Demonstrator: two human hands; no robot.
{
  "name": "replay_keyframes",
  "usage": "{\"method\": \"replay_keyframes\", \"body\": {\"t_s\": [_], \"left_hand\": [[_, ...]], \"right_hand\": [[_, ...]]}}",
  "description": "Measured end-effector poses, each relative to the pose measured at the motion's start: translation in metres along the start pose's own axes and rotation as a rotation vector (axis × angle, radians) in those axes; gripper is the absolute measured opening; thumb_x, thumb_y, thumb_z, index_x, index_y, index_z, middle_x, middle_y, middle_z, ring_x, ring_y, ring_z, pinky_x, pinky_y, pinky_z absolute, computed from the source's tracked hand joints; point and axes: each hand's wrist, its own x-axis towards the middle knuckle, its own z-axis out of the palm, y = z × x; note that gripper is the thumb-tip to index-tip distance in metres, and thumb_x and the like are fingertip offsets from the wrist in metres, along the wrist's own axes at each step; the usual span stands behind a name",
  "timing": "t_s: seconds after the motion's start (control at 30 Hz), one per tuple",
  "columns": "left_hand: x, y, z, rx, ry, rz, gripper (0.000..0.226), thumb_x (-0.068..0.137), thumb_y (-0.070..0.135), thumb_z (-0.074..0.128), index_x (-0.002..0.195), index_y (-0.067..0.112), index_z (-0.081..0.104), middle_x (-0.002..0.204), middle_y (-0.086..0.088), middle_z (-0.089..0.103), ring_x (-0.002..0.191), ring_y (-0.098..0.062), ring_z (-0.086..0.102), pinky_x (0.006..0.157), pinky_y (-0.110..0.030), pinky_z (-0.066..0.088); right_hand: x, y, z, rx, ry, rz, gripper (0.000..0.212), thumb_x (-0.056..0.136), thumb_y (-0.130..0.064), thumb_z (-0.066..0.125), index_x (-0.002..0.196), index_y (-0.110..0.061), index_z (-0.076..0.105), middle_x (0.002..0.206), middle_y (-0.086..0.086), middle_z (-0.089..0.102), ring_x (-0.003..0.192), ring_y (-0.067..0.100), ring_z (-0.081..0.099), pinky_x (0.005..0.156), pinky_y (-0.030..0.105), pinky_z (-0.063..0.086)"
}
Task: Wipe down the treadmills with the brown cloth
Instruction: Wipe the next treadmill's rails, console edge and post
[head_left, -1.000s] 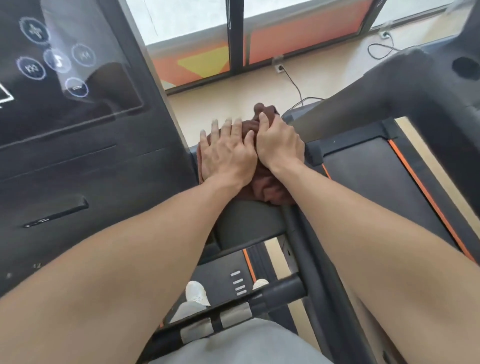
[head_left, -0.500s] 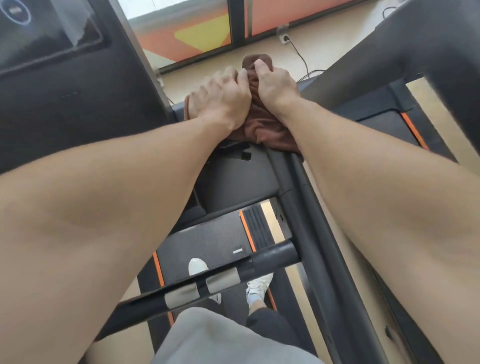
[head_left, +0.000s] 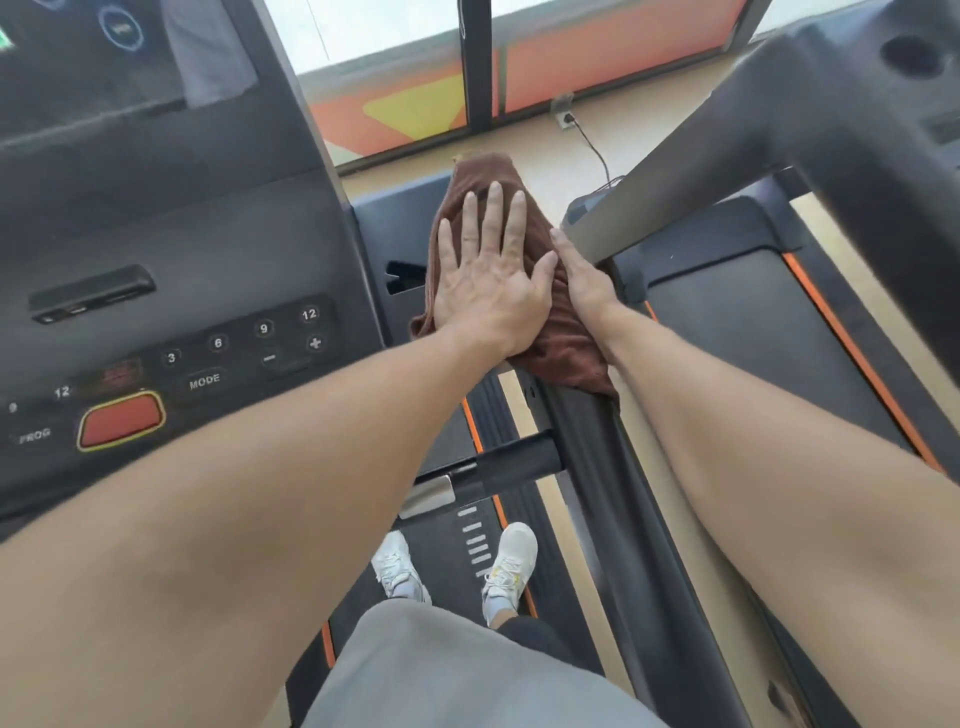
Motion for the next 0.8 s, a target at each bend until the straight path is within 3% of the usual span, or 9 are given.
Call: {"method": "replay_keyframes", "body": {"t_s": [0.13, 0.3, 0.4, 0.53, 0.67, 0.8], "left_hand": [[-0.028, 0.012, 0.005, 0.004, -0.027, -0.002, 0.071, 0.103, 0.057, 0.015, 0.161, 0.025, -0.013, 0.169, 0.002, -0.022, 0.154, -0.018, -0.023, 0.125, -0.046, -0.014], [-0.063, 0.027, 0.013, -0.01, -0.055, 0.003, 0.073, 0.104, 0.057, 0.017, 0.161, 0.024, -0.014, 0.168, 0.001, -0.024, 0.154, -0.018, -0.025, 0.124, -0.047, -0.016], [-0.091, 0.036, 0.019, -0.072, -0.079, 0.018, 0.074, 0.104, 0.057, 0.02, 0.161, 0.024, -0.014, 0.167, 0.0, -0.026, 0.153, -0.018, -0.027, 0.123, -0.045, -0.019], [-0.128, 0.048, 0.026, -0.208, -0.114, 0.06, 0.074, 0.106, 0.053, 0.027, 0.161, 0.023, -0.012, 0.167, 0.001, -0.027, 0.152, -0.018, -0.029, 0.123, -0.04, -0.019], [-0.169, 0.055, 0.036, -0.282, -0.128, 0.088, 0.073, 0.108, 0.048, 0.028, 0.161, 0.019, -0.013, 0.167, -0.002, -0.026, 0.153, -0.021, -0.027, 0.124, -0.038, -0.017], [-0.23, 0.067, 0.049, -0.471, -0.143, 0.141, 0.074, 0.108, 0.04, 0.036, 0.161, 0.018, -0.011, 0.167, -0.002, -0.025, 0.154, -0.019, -0.025, 0.123, -0.033, -0.019]], "right_hand": [[-0.026, 0.013, -0.011, 0.015, -0.051, -0.031, 0.024, 0.108, -0.033, 0.048, 0.12, -0.019, 0.063, 0.101, -0.005, 0.065, 0.072, -0.007, 0.059, 0.057, 0.001, 0.043], [-0.056, 0.032, -0.028, -0.015, -0.065, -0.015, 0.025, 0.108, -0.037, 0.047, 0.114, -0.021, 0.065, 0.104, -0.005, 0.068, 0.064, -0.01, 0.064, 0.059, 0.004, 0.046], [-0.079, 0.046, -0.038, 0.003, -0.065, -0.032, 0.03, 0.109, -0.03, 0.044, 0.128, -0.014, 0.061, 0.104, -0.004, 0.063, 0.053, -0.016, 0.061, 0.054, 0.0, 0.043], [-0.105, 0.067, -0.051, 0.039, -0.099, -0.022, 0.036, 0.11, -0.03, 0.041, 0.134, -0.011, 0.06, 0.114, -0.006, 0.067, 0.074, -0.011, 0.065, 0.068, 0.001, 0.048], [-0.139, 0.086, -0.062, 0.031, -0.056, -0.028, 0.021, 0.109, -0.029, 0.045, 0.108, -0.024, 0.066, 0.081, -0.019, 0.07, 0.063, -0.015, 0.064, 0.075, 0.002, 0.049], [-0.173, 0.112, -0.078, -0.095, 0.011, -0.019, 0.023, 0.102, -0.041, 0.057, 0.097, -0.026, 0.073, 0.101, -0.01, 0.07, 0.076, -0.005, 0.063, 0.083, 0.012, 0.044]]}}
